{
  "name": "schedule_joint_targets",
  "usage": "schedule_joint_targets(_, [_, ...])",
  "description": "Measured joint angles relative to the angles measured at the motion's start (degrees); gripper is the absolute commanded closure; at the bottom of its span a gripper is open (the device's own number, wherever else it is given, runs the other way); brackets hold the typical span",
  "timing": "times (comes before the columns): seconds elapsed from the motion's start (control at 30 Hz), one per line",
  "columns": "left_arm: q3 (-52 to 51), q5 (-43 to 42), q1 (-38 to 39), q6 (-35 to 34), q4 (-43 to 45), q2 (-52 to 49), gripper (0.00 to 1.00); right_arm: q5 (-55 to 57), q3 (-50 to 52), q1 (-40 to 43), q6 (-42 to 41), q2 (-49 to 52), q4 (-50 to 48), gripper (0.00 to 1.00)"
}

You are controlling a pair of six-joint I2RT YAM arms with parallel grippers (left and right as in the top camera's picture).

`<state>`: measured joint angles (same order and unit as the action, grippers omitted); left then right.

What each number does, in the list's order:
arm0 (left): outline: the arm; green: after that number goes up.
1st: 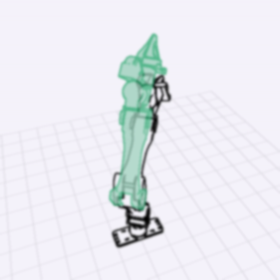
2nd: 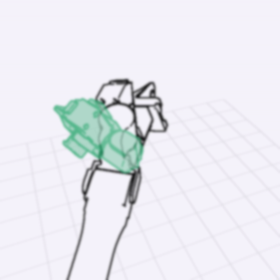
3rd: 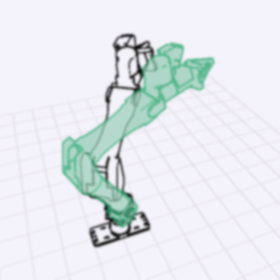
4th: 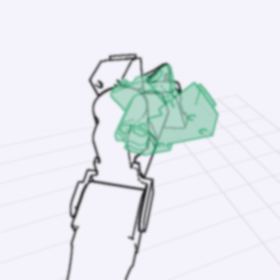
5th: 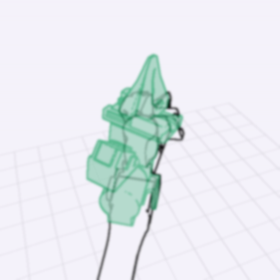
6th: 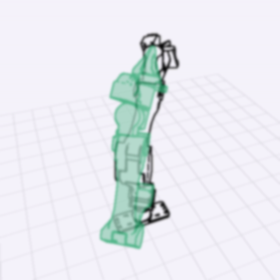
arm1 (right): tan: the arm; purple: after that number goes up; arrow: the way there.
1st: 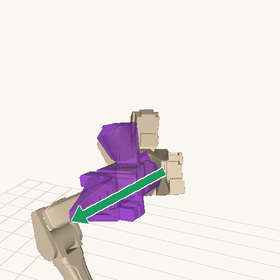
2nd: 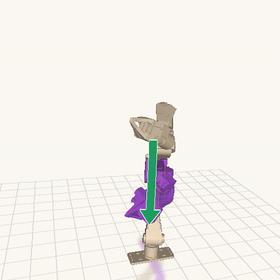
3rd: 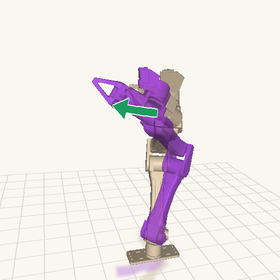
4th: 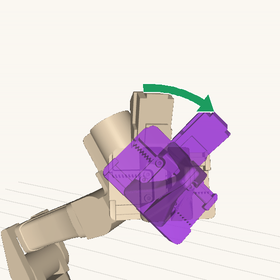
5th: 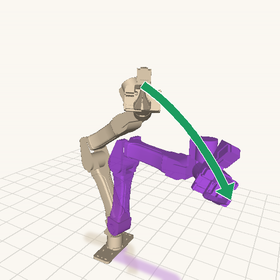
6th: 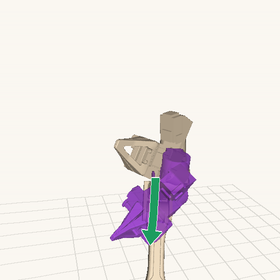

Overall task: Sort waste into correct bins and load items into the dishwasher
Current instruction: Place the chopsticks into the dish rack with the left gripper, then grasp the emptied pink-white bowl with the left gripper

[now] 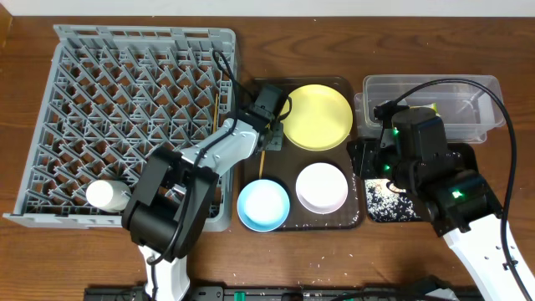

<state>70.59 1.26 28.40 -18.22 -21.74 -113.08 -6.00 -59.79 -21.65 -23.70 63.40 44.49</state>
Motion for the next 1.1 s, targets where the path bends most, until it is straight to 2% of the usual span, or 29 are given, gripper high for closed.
schedule_joint_targets(0.1, [0.0, -0.3, 0.0, 0.0, -1.4, 3.4, 0.92, 0.0, 0.0, 0.0, 0.0, 0.0, 0.0, 0.58])
schedule_joint_targets(0.23, [0.0, -0.1, 0.0, 0.5, -4.1, 14.8, 0.92, 0.0, 0.0, 0.0, 0.0, 0.0, -0.1, 0.58])
schedule_joint_targets(0.4, [0.4, 8.6, 0.2, 2.7, -12.3, 27.1, 0.92, 0.0, 0.0, 0.0, 0.0, 0.0, -0.3, 0.58])
schedule_joint_targets(0.57, [-0.7, 15.5, -2.9, 4.8, -17.1, 26.9, 0.92, 0.0, 0.0, 0.0, 0.0, 0.0, -0.6, 0.58])
schedule_joint_targets(0.67, [-1.9, 16.5, -5.6, 5.1, -17.5, 24.4, 0.87, 0.0, 0.0, 0.0, 0.0, 0.0, -0.6, 0.58])
schedule_joint_targets(0.7, [-2.1, 16.3, -6.3, 5.2, -17.3, 23.4, 0.83, 0.0, 0.0, 0.0, 0.0, 0.0, -0.6, 0.58])
schedule_joint_targets(0.77, [-2.4, 14.1, -7.0, 5.3, -16.8, 21.9, 0.83, 0.0, 0.0, 0.0, 0.0, 0.0, -0.6, 0.58])
schedule_joint_targets(0.83, [-2.4, 11.4, -7.1, 5.4, -16.8, 21.7, 0.69, 0.0, 0.0, 0.0, 0.0, 0.0, -0.6, 0.59])
schedule_joint_targets(0.97, [-2.4, 7.1, -6.9, 5.8, -18.2, 22.1, 0.59, 0.0, 0.0, 0.0, 0.0, 0.0, -0.6, 0.58])
schedule_joint_targets(1.1, [-2.2, -4.8, -5.1, 6.1, -18.4, 26.9, 0.52, 0.0, 0.0, 0.0, -0.1, 0.0, -0.6, 0.52])
